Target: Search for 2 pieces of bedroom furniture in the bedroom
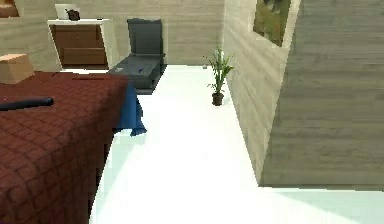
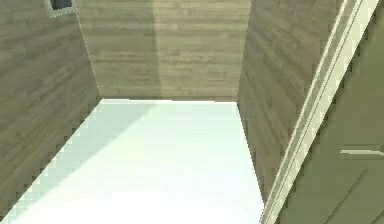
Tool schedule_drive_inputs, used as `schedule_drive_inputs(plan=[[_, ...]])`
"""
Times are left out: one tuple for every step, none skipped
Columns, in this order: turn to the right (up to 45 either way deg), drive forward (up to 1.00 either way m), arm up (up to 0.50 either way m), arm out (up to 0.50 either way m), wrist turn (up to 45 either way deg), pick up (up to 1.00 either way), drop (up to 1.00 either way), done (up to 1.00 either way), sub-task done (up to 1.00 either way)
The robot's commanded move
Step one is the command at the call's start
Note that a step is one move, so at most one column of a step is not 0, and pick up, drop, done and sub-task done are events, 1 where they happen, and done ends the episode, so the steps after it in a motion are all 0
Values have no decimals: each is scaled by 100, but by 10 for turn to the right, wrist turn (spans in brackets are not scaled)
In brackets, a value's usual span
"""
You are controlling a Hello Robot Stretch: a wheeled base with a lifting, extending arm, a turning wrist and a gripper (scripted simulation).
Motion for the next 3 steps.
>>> schedule_drive_inputs(plan=[[0,100,0,0,0,0,0,0,0],[0,100,0,0,0,0,0,0,0],[0,45,0,0,0,0,0,0,0]])
